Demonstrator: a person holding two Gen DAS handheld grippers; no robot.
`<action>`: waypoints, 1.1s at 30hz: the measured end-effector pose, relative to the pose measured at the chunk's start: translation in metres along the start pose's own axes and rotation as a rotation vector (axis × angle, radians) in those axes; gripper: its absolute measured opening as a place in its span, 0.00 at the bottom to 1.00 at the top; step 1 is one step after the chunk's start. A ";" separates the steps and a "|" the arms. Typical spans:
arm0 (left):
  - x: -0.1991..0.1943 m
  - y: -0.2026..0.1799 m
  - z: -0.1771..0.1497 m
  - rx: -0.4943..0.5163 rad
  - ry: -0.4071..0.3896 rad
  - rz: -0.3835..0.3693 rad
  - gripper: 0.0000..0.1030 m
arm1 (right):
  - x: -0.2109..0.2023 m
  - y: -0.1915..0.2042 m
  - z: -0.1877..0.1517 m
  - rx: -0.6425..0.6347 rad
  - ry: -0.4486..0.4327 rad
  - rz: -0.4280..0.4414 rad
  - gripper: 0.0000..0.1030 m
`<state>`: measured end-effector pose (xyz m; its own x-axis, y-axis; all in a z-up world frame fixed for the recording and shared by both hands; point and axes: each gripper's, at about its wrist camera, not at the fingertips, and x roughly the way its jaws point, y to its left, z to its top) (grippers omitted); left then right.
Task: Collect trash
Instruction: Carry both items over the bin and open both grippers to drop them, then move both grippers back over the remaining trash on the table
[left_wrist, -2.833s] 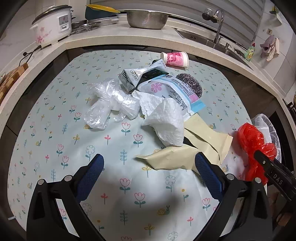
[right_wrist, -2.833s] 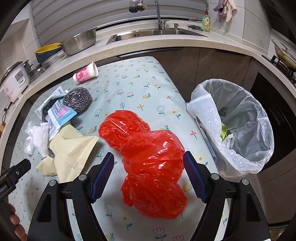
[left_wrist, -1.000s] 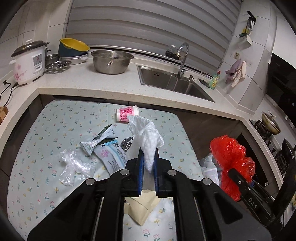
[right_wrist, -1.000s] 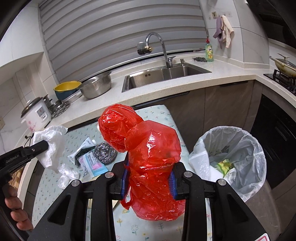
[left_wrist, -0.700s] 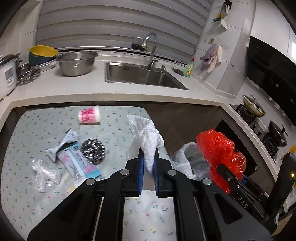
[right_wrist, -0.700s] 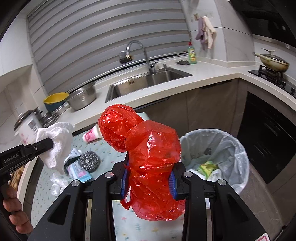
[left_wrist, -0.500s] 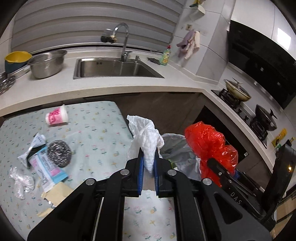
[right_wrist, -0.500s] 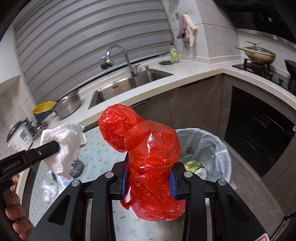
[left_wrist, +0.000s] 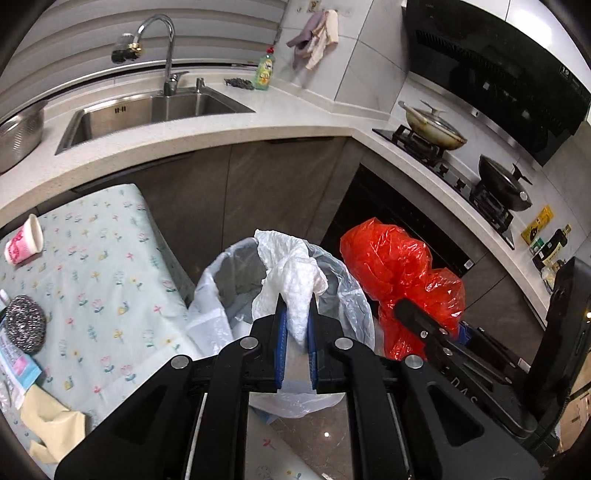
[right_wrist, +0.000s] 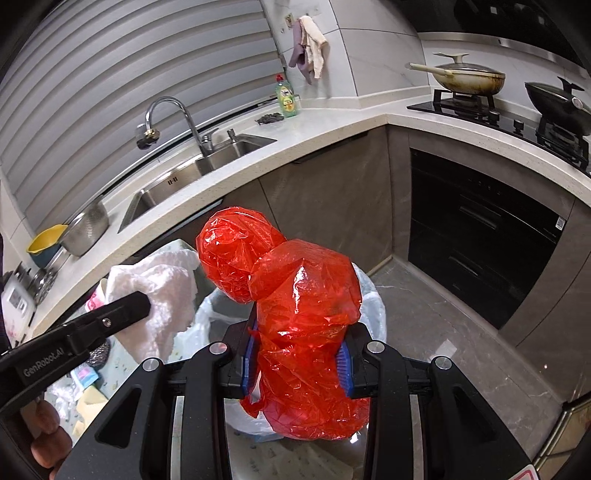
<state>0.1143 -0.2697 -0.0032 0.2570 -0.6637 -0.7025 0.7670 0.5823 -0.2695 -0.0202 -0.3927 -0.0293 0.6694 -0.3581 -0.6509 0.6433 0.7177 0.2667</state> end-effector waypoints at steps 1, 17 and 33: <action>0.007 -0.002 0.000 0.002 0.011 0.000 0.09 | 0.003 -0.002 0.001 0.003 0.003 -0.004 0.32; 0.059 0.001 -0.005 0.005 0.066 0.016 0.32 | 0.049 -0.009 0.002 0.012 0.061 -0.002 0.35; 0.019 0.022 -0.003 -0.026 -0.046 0.132 0.71 | 0.030 0.009 0.007 -0.002 0.012 0.016 0.54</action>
<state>0.1344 -0.2681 -0.0238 0.3817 -0.6011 -0.7022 0.7093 0.6775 -0.1944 0.0084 -0.4017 -0.0416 0.6754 -0.3392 -0.6548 0.6314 0.7248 0.2757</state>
